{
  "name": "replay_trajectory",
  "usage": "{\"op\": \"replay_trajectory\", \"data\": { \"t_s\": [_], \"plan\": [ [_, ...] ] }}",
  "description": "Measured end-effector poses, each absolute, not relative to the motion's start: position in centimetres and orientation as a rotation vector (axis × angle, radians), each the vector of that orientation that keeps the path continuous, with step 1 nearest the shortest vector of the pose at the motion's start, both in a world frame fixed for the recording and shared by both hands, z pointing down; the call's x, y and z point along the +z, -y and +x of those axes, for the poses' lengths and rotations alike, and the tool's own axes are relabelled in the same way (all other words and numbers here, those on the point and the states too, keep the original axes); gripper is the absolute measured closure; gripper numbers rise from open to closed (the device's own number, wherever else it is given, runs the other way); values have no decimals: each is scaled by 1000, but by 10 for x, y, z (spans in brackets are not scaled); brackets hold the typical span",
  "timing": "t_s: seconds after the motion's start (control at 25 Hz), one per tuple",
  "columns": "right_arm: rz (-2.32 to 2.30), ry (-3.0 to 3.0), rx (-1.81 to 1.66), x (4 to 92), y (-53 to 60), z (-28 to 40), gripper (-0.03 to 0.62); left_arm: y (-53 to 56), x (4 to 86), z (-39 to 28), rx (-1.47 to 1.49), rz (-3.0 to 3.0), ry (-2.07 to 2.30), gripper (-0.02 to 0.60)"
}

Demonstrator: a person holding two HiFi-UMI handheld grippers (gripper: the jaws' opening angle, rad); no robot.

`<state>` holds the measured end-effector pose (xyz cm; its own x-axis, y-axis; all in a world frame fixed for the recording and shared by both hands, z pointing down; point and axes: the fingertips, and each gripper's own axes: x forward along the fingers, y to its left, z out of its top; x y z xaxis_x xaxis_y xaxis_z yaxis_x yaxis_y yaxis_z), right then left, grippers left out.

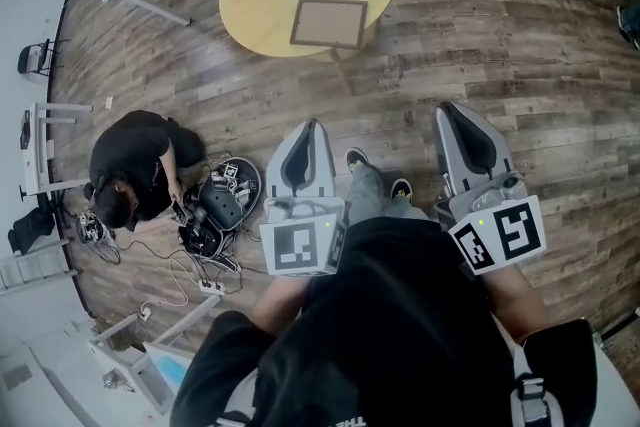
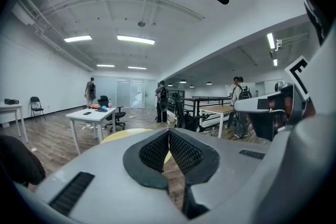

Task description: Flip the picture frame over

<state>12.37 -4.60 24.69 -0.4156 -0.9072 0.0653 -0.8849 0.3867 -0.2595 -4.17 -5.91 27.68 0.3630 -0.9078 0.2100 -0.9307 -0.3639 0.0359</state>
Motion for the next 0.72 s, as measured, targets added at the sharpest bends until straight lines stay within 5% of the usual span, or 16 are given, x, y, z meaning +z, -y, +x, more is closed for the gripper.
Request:
{"op": "replay_trajectory", "data": {
  "t_s": [0.72],
  "plan": [
    [-1755,-2671,-244,225,207,44,568,194,291,-166,118,2380,1696,558]
  ]
}}
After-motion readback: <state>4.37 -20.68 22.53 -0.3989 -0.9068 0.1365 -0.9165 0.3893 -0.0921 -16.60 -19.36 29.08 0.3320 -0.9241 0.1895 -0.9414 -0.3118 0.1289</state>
